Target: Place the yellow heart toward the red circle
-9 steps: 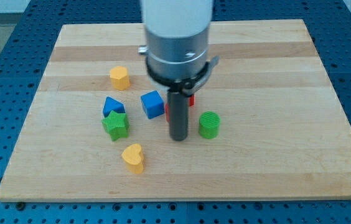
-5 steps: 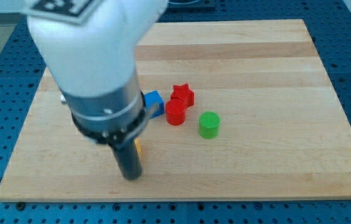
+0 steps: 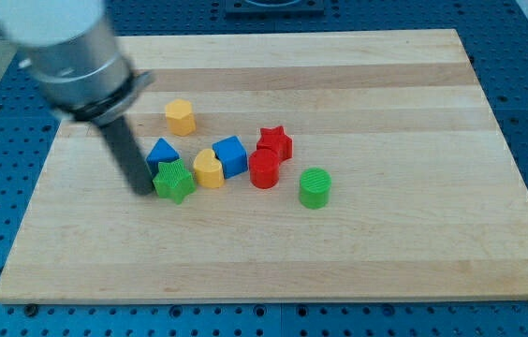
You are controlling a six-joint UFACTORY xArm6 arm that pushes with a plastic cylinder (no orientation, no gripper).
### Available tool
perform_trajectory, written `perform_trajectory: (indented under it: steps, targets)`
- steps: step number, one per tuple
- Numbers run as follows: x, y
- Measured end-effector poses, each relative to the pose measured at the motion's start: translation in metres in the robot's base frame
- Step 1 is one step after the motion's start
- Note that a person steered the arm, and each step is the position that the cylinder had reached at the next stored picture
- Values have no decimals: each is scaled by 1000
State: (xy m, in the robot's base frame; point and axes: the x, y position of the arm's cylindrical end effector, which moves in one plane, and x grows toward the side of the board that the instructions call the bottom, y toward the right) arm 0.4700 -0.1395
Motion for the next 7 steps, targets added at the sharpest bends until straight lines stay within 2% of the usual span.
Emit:
perform_trajectory:
  steps: [1,2,3,4,5,6,7]
  targets:
    - [-20,45]
    - [-18,-20]
    - [-10,-112]
    - [-48,-120]
    - [-26,-54]
    - [-22,-42]
    - [-42,-95]
